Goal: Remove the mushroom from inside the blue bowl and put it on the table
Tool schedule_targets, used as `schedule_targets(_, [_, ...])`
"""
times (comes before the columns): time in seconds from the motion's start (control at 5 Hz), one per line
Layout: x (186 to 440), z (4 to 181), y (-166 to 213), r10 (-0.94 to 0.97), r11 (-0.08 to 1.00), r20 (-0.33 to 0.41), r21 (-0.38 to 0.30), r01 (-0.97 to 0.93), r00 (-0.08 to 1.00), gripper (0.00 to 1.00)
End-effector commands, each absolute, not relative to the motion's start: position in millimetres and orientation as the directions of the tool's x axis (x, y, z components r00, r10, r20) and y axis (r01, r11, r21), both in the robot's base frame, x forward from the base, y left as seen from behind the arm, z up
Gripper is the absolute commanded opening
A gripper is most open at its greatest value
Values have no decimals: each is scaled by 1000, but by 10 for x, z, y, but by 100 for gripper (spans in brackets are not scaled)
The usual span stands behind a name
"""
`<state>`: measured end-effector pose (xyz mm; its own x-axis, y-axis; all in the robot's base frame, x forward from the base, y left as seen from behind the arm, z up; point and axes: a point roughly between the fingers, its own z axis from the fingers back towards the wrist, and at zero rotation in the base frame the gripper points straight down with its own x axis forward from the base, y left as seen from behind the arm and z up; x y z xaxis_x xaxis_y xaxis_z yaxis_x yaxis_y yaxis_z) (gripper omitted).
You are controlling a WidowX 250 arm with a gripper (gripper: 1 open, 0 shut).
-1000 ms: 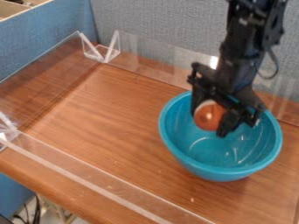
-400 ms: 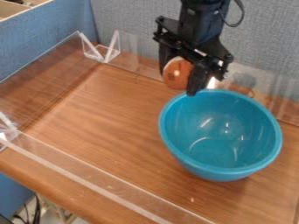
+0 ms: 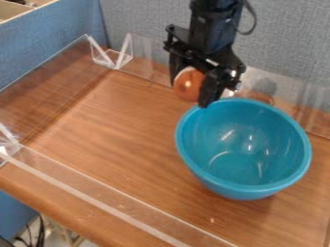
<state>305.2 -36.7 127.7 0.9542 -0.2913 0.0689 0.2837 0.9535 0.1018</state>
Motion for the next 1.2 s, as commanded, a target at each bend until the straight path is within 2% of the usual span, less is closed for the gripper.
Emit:
schedule_targets(0.0, [3121, 1346, -266, -280, 957, 107, 107, 269, 954, 0])
schedule_targets(0.4, [3084, 1158, 73, -247, 965, 63, 108, 240, 967, 0])
schedule_targets(0.8, [2819, 882, 784, -155, 982, -9, 105, 155, 988, 0])
schedule_targets(1.0, [2762, 706, 874, -145, 984, -48, 96, 149, 988, 0])
